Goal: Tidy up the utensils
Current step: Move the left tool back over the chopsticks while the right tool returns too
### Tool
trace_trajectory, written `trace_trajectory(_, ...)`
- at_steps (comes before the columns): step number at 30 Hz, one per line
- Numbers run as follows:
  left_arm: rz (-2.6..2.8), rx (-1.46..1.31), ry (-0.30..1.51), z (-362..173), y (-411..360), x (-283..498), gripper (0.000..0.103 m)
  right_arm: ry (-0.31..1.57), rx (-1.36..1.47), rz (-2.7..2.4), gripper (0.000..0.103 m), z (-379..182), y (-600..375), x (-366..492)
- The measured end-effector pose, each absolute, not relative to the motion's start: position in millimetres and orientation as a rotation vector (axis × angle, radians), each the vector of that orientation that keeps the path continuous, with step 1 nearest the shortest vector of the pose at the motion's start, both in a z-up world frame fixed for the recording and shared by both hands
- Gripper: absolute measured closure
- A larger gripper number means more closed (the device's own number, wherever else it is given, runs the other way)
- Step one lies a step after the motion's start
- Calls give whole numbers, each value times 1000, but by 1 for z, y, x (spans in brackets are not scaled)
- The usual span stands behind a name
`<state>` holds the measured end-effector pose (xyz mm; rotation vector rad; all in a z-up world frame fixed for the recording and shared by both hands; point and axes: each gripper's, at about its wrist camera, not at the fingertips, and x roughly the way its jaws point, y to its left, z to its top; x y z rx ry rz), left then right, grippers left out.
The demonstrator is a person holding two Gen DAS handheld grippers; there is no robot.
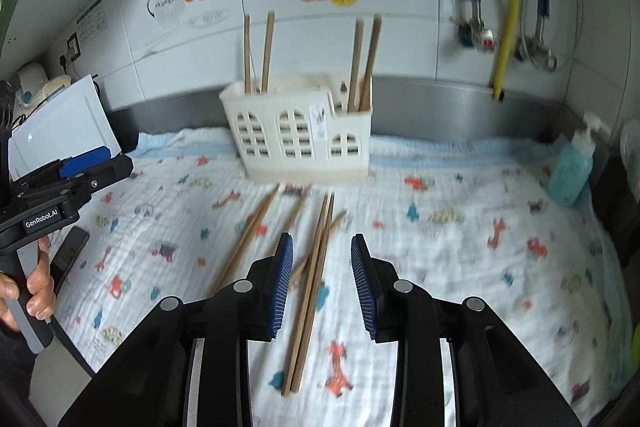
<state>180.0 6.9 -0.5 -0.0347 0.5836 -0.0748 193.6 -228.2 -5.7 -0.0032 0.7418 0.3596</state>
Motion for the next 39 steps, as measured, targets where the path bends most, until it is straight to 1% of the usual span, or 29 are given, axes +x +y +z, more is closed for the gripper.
trace_trajectory(3,-63,-66,620,-18,13,174,35,775,4,342,75,-28,-228,184)
trace_trajectory(4,-63,-77,631,-23,15,172,35,788,8,343,77,-34,-228,182)
trace_trajectory(9,-44,-66,667,-44,15,162,35,852,9,339,84,-68,-224,175)
trace_trajectory(11,-43,-64,683,-51,15,159,35,874,22,340,90,-78,-224,174)
trace_trajectory(13,-48,-72,700,-57,15,158,35,896,38,342,92,-88,-223,175)
trace_trajectory(25,-57,-77,764,-81,9,155,35,922,38,350,96,-101,-214,180)
trace_trajectory(39,-74,-82,791,-91,3,156,35,928,-28,339,95,-109,-198,184)
